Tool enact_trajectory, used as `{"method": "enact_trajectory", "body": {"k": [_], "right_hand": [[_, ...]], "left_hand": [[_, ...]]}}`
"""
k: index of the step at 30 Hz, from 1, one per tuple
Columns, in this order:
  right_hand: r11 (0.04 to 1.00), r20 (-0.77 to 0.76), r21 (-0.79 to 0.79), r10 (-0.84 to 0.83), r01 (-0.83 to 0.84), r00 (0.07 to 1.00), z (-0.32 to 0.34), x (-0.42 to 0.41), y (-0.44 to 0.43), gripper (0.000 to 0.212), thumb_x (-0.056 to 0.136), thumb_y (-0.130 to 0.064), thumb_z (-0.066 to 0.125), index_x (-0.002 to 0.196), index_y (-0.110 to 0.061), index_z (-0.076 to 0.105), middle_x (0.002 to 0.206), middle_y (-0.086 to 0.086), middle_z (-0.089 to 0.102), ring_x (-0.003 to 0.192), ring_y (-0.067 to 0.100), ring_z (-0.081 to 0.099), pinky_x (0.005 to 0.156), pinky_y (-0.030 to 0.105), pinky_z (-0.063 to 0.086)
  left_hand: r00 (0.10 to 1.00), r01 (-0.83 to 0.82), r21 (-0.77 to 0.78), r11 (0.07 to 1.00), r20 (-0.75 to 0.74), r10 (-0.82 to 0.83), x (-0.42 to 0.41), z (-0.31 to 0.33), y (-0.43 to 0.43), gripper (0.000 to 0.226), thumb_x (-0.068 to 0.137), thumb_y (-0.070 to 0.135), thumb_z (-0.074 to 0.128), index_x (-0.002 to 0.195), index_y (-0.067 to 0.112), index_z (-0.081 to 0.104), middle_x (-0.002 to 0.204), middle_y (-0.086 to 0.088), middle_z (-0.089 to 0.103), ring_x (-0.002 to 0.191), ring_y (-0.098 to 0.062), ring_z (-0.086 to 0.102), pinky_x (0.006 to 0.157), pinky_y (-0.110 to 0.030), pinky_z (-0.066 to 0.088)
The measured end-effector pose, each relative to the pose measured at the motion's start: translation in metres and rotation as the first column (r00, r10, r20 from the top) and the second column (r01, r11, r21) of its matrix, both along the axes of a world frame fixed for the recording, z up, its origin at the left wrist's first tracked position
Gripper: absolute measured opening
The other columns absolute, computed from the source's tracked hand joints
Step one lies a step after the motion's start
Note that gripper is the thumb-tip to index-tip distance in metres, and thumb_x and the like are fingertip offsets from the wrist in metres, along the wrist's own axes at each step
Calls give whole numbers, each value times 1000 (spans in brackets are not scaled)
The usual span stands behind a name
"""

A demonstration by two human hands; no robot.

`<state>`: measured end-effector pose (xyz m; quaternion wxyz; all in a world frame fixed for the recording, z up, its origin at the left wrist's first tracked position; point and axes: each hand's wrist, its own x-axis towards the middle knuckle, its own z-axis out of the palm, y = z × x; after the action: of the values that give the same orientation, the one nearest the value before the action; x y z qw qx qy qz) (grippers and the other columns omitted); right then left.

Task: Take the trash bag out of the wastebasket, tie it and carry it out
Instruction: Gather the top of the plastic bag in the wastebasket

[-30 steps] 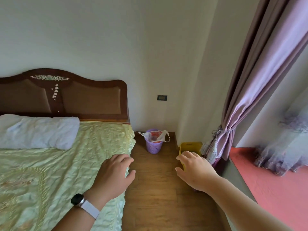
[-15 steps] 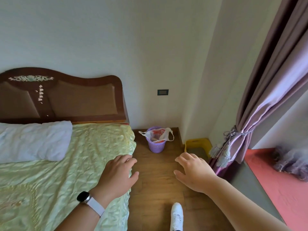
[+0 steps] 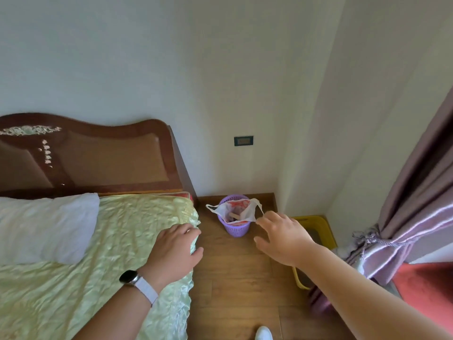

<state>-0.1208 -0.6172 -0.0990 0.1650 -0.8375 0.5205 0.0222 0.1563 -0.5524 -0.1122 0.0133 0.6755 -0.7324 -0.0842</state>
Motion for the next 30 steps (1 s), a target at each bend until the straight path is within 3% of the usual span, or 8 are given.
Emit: {"method": "enact_trajectory", "body": {"k": [12, 21, 30], "right_hand": [[978, -80, 209, -8, 25, 997, -38, 22, -92, 50, 97, -51, 45, 141, -27, 41, 145, -2, 45, 130, 19, 44, 106, 37, 41], [949, -184, 245, -157, 200, 970, -50, 74, -207, 50, 98, -51, 43, 143, -28, 39, 150, -3, 41, 135, 21, 43, 108, 39, 41], [918, -185, 276, -239, 284, 953, -60, 123, -293, 44, 99, -45, 42, 139, -27, 40, 142, -2, 46, 125, 19, 48, 101, 34, 43]], "left_hand": [[999, -30, 152, 988, -24, 34, 28, -45, -111, 52, 84, 51, 41, 129, 29, 52, 135, 11, 53, 125, -15, 46, 100, -34, 35], [996, 46, 272, 961, -86, -23, 91, -103, -256, 53, 81, 53, 39, 126, 30, 54, 126, 8, 59, 118, -18, 51, 94, -34, 41], [991, 80, 347, 934, -131, -37, 142, -137, -362, 45, 83, 43, 50, 124, 24, 56, 123, 3, 61, 114, -22, 55, 91, -35, 43]]}}
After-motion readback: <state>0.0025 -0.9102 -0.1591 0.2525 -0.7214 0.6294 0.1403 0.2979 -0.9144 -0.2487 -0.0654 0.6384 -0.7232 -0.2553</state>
